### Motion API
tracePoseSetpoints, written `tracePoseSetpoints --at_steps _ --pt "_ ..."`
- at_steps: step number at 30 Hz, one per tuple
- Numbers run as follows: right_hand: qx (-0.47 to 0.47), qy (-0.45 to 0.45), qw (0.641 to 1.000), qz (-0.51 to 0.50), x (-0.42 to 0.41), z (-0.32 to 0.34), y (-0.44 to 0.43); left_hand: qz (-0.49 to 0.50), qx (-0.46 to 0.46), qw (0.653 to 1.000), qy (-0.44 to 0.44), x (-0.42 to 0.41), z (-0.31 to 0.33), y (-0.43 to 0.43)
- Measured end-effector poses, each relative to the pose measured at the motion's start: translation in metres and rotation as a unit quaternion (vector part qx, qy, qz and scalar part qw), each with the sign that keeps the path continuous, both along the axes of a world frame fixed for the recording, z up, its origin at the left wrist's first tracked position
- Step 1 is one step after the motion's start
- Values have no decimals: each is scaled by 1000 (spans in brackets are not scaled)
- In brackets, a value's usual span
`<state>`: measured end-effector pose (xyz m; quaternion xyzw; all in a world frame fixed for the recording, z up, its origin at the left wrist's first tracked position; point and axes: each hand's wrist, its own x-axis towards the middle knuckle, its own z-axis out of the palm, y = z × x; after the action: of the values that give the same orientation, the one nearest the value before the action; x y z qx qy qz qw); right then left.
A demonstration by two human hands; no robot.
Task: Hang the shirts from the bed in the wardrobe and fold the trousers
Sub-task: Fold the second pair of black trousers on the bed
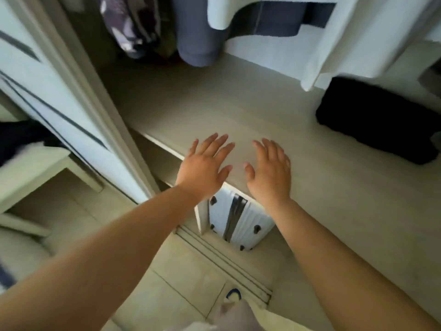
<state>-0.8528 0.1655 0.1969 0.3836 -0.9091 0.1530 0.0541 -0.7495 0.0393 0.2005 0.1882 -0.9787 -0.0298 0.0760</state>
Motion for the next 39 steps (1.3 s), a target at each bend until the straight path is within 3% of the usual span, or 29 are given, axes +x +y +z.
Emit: tracePoseSetpoints --at_steps 4,8,13,20,34,39 --pt "-23 36 991 127 82 6 -38 47 7 999 23 94 3 -25" --pt "10 33 968 249 166 -3 -83 123 -9 992 -13 198 0 -59" --pt "28 2 944 328 262 -13 -158 280 -12 959 -32 315 -6 -101" --pt "42 -6 896 442 377 -12 -266 424 -4 905 -12 442 -5 -157" --pt "75 13 809 582 490 -14 -522 568 48 822 -6 535 -10 -362" --pt "94 13 808 581 509 -16 -612 579 55 813 -9 557 -7 -437"
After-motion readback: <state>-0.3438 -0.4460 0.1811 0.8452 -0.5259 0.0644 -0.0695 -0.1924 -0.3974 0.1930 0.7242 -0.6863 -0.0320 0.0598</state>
